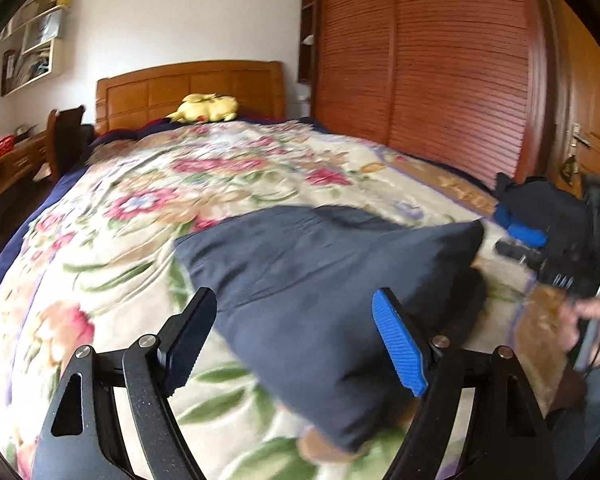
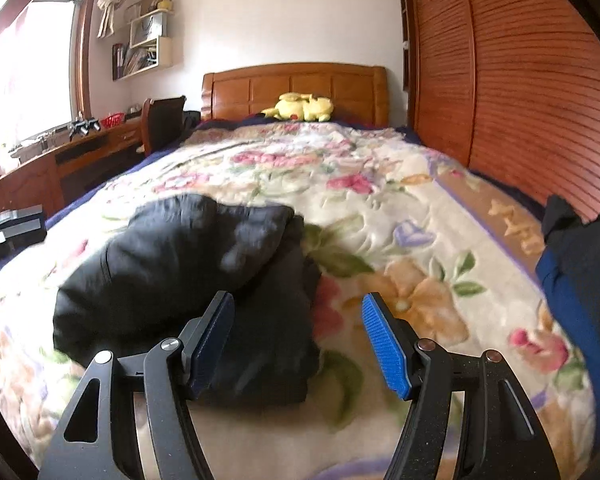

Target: Fold large clothes

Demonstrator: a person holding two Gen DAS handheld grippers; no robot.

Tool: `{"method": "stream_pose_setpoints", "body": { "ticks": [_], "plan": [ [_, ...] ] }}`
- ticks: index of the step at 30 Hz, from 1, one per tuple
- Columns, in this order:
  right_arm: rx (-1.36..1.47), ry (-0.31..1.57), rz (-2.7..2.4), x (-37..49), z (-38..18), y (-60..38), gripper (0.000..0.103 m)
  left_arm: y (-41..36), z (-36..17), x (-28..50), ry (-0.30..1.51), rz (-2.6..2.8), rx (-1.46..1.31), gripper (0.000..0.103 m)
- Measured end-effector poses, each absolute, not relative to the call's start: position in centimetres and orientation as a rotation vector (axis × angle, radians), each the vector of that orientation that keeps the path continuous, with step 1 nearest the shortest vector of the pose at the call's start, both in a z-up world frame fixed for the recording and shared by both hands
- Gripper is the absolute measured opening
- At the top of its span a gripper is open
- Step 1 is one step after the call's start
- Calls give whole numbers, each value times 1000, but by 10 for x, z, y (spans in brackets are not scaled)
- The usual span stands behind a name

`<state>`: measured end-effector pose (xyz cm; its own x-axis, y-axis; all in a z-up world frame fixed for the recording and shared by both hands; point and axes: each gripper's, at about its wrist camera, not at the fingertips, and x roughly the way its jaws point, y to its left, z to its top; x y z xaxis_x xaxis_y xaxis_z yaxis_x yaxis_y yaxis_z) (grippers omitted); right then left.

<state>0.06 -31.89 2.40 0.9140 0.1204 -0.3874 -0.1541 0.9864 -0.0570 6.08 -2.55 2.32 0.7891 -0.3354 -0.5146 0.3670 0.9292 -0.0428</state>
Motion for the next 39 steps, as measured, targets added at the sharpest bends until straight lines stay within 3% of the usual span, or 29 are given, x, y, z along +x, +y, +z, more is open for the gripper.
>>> {"method": "stream_pose_setpoints", "body": {
  "ticks": [15, 33, 35, 38, 39],
  "plan": [
    [-212, 509, 256, 85, 79, -243, 69, 16, -5, 66, 545, -322, 94, 81],
    [-259, 789, 332, 166, 43, -198, 68, 23, -14, 58, 562, -349, 102, 81],
    [-241, 817, 362, 169, 39, -197, 62, 25, -13, 58, 562, -351, 95, 81],
    [-229, 841, 417, 173, 37, -196, 38, 25, -12, 57, 560, -353, 90, 81],
    [-243, 836, 432, 172, 37, -194, 22, 25, -12, 57, 561, -353, 92, 81]
  ]
}}
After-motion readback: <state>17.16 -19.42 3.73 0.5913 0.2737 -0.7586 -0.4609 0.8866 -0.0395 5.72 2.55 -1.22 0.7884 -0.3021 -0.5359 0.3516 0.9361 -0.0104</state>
